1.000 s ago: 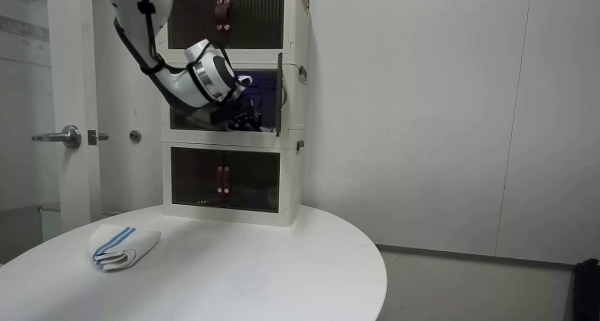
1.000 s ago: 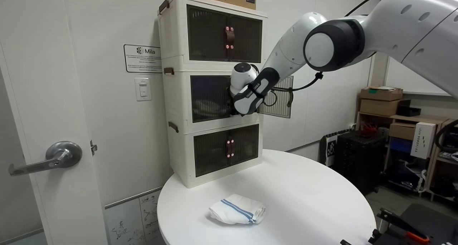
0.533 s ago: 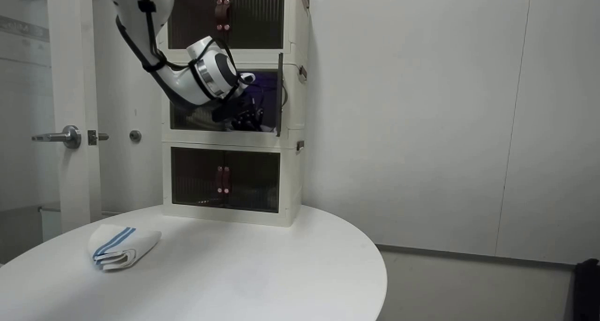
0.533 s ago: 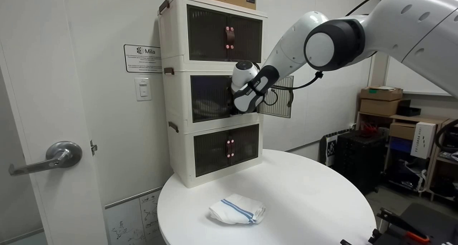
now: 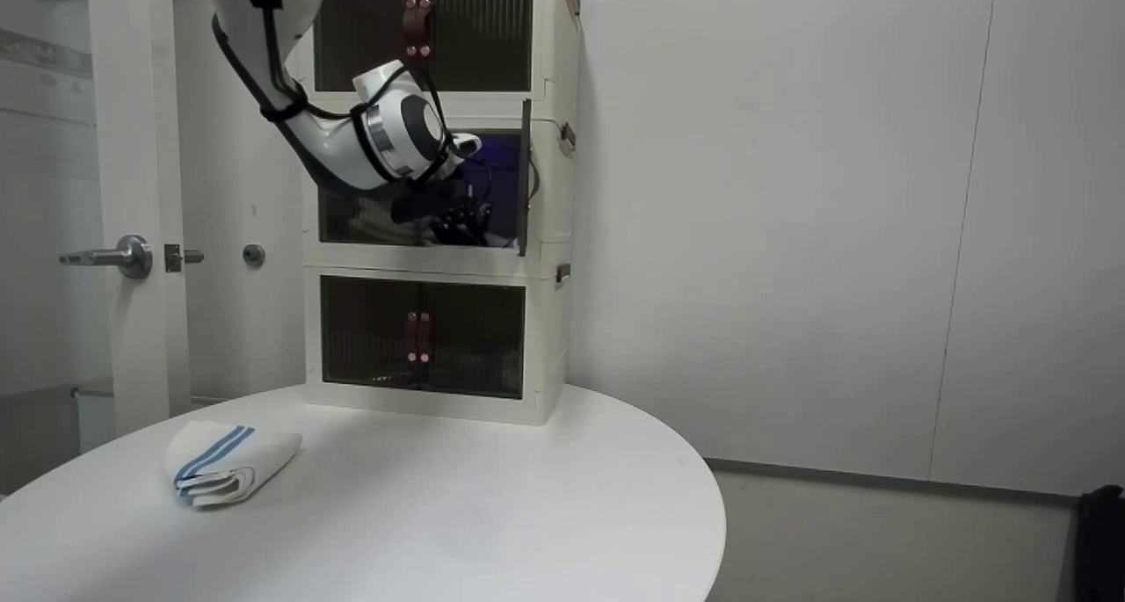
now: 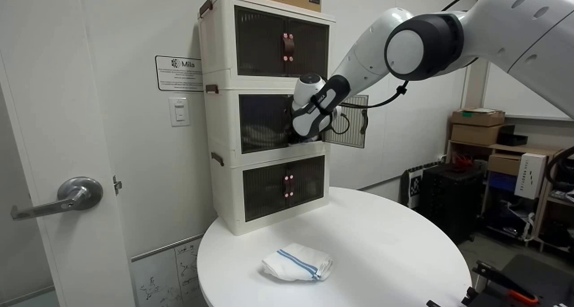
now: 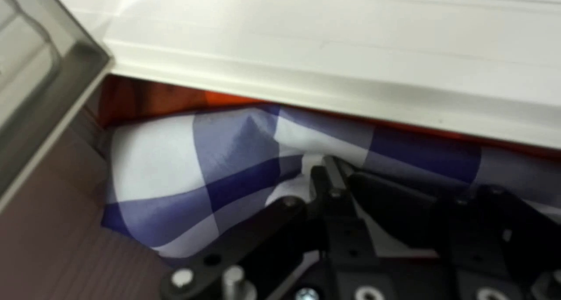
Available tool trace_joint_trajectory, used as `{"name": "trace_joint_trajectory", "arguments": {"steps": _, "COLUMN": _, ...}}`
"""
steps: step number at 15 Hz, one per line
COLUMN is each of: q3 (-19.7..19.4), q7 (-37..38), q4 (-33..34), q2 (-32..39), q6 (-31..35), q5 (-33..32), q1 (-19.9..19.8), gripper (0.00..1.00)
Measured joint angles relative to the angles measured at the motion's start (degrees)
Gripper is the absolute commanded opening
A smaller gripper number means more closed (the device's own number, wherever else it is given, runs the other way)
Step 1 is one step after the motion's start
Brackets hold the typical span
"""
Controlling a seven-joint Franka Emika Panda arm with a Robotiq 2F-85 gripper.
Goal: Take the towel from the middle drawer
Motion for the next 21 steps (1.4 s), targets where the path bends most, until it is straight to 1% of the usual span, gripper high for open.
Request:
{"name": "trace_joint_trajectory", "arguments": {"steps": 5, "q3": 0.33, "q7": 0.11, "q4": -5.73, "q2": -3.52, "q6": 2.47, "q5": 0.93, "q1": 0.26, "gripper": 0.02}}
{"name": "trace_joint_trajectory", "arguments": {"steps": 7, "q3": -0.94, "q7": 1.18, "q4": -8.54, "q2": -5.43, "q6": 4.44, "q5": 0.89, "q1": 1.17, "gripper": 0.02}}
{"name": "trace_joint_trajectory", "arguments": {"steps": 9, "q3": -3.85, "q7": 2.92, "q4": -11.21, "q2": -8.29, "q6": 6.61, "q5": 0.48, "q1": 3.06, "gripper": 0.02}}
{"name": "trace_joint_trajectory", "arguments": {"steps": 11, "q3": -7.88, "q7": 5.43, "q4": -13.78, "q2": -11.28, "q6": 8.0, "q5": -0.7, "q1": 5.86, "gripper": 0.02}}
{"name": "trace_joint_trajectory", "arguments": {"steps": 15, "q3": -17.72, "q7": 10.93, "q4": -18.36, "q2": -16.08, "q6": 9.0, "q5": -4.68, "q1": 13.59, "gripper": 0.02}}
{"name": "trace_joint_trajectory", "arguments": {"steps": 17, "q3": -21.32, "q7": 12.49, "q4": -20.18, "q2": -17.91, "q6": 9.03, "q5": -6.37, "q1": 17.12, "gripper": 0.02}}
{"name": "trace_joint_trajectory", "arguments": {"steps": 18, "q3": -21.43, "q7": 12.28, "q4": -21.33, "q2": -19.13, "q6": 9.02, "q5": -6.48, "q1": 18.05, "gripper": 0.02}}
{"name": "trace_joint_trajectory", "arguments": {"steps": 19, "q3": -20.22, "q7": 11.52, "q4": -22.73, "q2": -20.59, "q6": 8.94, "q5": -6.42, "q1": 18.21, "gripper": 0.02}}
{"name": "trace_joint_trajectory", "arguments": {"steps": 21, "q3": -15.0, "q7": 8.2, "q4": -26.64, "q2": -24.36, "q6": 8.61, "q5": -5.39, "q1": 16.96, "gripper": 0.02}}
